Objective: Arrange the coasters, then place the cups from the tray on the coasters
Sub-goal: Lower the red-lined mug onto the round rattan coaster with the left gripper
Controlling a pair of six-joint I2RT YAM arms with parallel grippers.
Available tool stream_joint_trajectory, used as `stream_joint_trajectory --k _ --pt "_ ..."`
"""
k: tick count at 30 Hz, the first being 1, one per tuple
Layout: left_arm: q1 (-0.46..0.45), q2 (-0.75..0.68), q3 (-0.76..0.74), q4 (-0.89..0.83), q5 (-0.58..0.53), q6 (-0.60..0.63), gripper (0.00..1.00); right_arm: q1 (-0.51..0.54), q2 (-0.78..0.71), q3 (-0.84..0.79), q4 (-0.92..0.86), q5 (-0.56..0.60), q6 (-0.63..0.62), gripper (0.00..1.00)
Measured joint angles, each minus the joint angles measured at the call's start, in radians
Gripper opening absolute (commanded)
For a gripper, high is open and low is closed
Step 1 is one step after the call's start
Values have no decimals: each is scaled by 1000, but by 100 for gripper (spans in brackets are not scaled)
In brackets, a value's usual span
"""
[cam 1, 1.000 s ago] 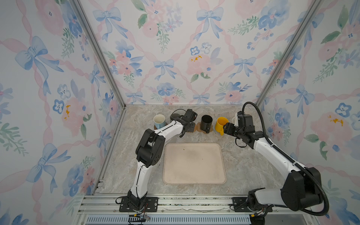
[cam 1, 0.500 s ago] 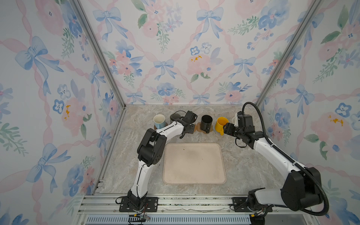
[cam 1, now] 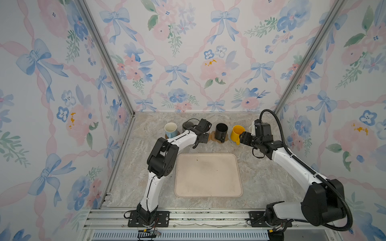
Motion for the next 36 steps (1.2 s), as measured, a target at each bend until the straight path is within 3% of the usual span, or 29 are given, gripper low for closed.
stream_joint_trajectory --k 36 --pt "0 19 -4 2 0 0 0 0 0 0 0 0 0 67"
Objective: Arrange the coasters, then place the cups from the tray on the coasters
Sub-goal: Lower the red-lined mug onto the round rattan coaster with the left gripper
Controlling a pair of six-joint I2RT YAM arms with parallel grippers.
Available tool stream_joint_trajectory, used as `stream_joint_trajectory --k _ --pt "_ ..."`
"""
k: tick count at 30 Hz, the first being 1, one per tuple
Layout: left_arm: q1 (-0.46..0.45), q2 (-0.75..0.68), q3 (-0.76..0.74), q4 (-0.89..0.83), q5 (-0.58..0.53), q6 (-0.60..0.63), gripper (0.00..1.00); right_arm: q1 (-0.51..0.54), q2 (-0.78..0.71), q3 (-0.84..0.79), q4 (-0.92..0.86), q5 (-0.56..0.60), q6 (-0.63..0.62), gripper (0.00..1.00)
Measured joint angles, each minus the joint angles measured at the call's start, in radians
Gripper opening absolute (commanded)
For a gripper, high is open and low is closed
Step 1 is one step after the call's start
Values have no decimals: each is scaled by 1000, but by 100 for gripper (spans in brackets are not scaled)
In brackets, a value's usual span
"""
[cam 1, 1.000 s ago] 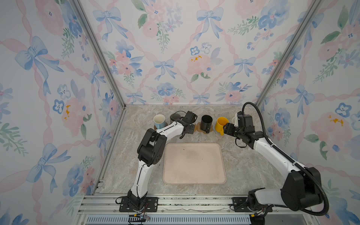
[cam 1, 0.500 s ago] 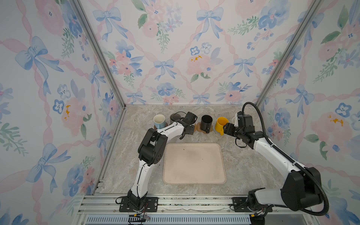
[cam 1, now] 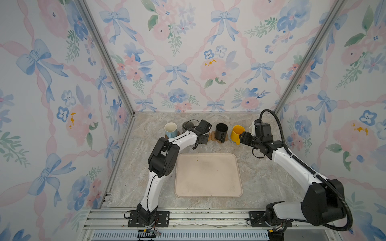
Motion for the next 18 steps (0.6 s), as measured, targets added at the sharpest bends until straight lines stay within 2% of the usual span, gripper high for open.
stream_joint_trajectory --k 10,18 --pt "0 0 0 0 0 0 3 0 0 0 0 0 0 67" --pt "0 0 0 0 2 0 14 0 0 0 0 0 0 67"
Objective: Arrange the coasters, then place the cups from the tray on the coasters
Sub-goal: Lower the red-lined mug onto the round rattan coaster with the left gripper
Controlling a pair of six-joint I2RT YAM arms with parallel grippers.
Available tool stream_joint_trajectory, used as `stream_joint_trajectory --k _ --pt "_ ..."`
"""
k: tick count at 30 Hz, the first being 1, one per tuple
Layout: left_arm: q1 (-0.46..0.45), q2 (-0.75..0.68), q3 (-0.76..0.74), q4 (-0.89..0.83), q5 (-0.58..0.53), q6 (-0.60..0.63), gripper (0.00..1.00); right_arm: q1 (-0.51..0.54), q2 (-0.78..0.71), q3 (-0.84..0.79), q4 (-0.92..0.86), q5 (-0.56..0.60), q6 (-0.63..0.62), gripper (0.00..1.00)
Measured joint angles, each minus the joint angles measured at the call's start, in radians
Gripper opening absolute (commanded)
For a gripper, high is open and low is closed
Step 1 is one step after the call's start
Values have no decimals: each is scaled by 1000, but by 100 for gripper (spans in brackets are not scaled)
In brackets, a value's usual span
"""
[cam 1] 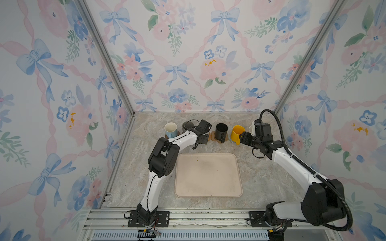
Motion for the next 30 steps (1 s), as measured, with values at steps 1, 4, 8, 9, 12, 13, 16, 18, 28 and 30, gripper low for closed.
stream_joint_trajectory --k 1,4,8,9,12,13,16,18,28,30 --pt "0 0 0 0 2 0 14 0 0 0 0 0 0 67" --pt "0 0 0 0 5 0 19 0 0 0 0 0 0 67" --pt "0 0 0 19 5 7 25 0 0 0 0 0 0 67" --pt "0 0 0 19 5 8 26 0 0 0 0 0 0 67" --pt "0 0 0 22 5 11 29 0 0 0 0 0 0 67" --pt "0 0 0 23 5 11 30 0 0 0 0 0 0 67" --pt "0 0 0 25 5 11 34 0 0 0 0 0 0 67" --pt "0 0 0 26 6 11 35 0 0 0 2 0 0 67" --pt "0 0 0 26 6 15 48 0 2 0 3 0 0 67" --pt "0 0 0 26 6 15 50 0 2 0 3 0 0 67"
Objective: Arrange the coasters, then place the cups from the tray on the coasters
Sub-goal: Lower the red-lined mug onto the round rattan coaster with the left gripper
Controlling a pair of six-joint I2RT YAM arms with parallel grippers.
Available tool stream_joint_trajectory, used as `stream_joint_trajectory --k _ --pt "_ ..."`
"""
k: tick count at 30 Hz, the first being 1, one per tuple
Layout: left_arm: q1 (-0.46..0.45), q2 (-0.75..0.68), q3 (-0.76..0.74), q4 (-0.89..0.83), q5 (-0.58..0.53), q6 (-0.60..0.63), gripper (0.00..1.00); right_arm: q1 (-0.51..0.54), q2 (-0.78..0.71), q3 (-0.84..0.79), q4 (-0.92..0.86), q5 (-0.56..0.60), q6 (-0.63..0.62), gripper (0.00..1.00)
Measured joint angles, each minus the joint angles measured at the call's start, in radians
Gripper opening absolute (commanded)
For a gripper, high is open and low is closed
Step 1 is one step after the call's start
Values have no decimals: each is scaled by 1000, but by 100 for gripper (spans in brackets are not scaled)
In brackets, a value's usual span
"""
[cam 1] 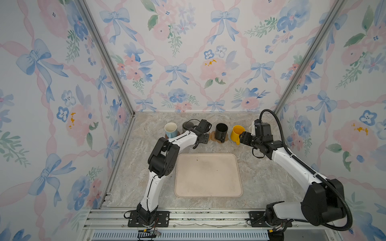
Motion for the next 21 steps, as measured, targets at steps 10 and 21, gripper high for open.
stream_joint_trajectory --k 10,21 --pt "0 0 0 0 11 0 64 0 0 0 0 -3 0 67" --pt "-1 -29 -10 0 16 0 73 0 0 0 0 -3 4 75"
